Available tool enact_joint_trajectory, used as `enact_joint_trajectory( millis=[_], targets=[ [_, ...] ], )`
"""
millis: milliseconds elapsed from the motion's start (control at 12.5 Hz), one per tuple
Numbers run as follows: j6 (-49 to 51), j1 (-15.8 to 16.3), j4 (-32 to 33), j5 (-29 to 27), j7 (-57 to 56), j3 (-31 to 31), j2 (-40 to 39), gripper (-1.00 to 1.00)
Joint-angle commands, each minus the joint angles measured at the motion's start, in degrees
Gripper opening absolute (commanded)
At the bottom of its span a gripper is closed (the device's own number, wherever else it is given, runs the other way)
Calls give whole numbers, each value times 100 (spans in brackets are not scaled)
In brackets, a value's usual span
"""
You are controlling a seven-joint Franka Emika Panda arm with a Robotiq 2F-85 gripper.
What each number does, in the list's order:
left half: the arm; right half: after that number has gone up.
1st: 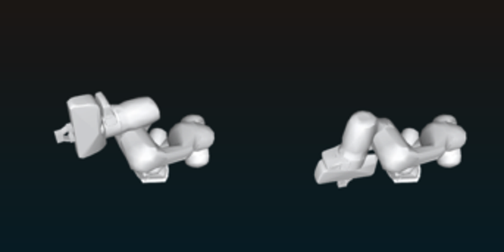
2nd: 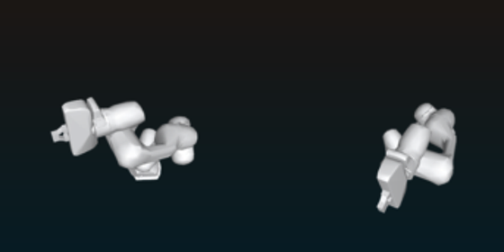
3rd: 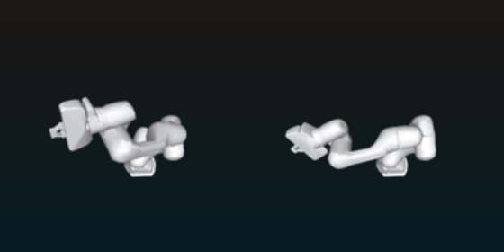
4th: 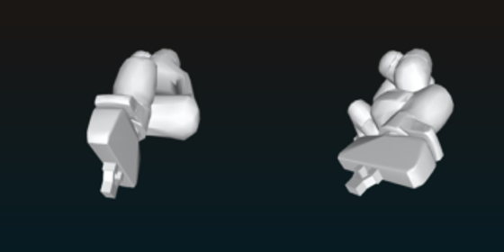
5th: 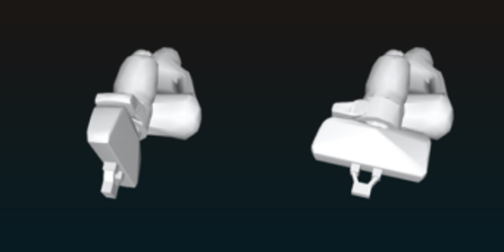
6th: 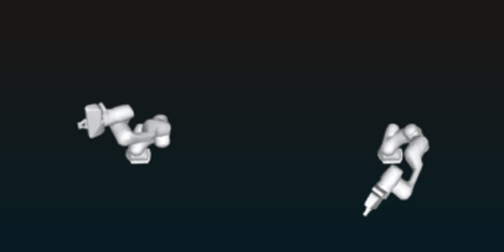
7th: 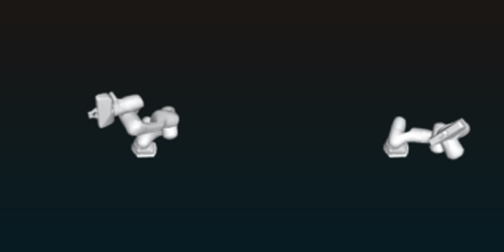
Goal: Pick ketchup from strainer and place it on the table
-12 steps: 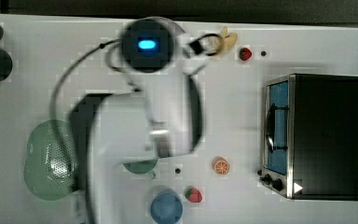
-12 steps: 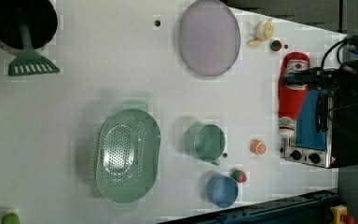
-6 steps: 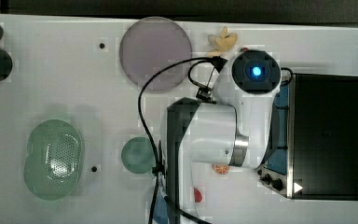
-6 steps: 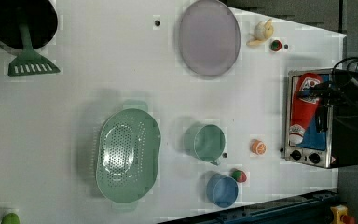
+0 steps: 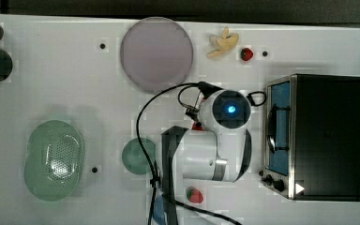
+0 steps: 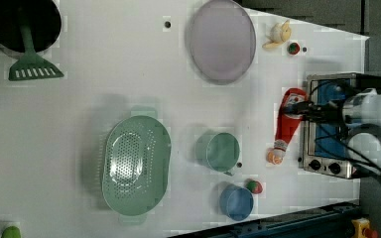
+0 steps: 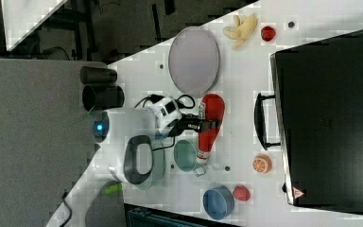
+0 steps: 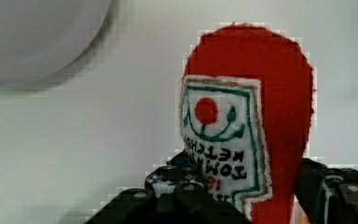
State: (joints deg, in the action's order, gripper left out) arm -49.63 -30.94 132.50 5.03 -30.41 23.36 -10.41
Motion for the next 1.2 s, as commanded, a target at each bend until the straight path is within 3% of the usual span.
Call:
enact_joint_trajectory(
  millis=[80,480,800,1200],
  targets=[
    [-339,179,-60,-26,-198,97,-405,13],
    [-531,173,-59,-12,-192,8,-1077,19],
    [-495,172,-94,-11,-185,-15,-1047,100],
    [18,181,-777,-24,-156,131,-115,100]
  ],
)
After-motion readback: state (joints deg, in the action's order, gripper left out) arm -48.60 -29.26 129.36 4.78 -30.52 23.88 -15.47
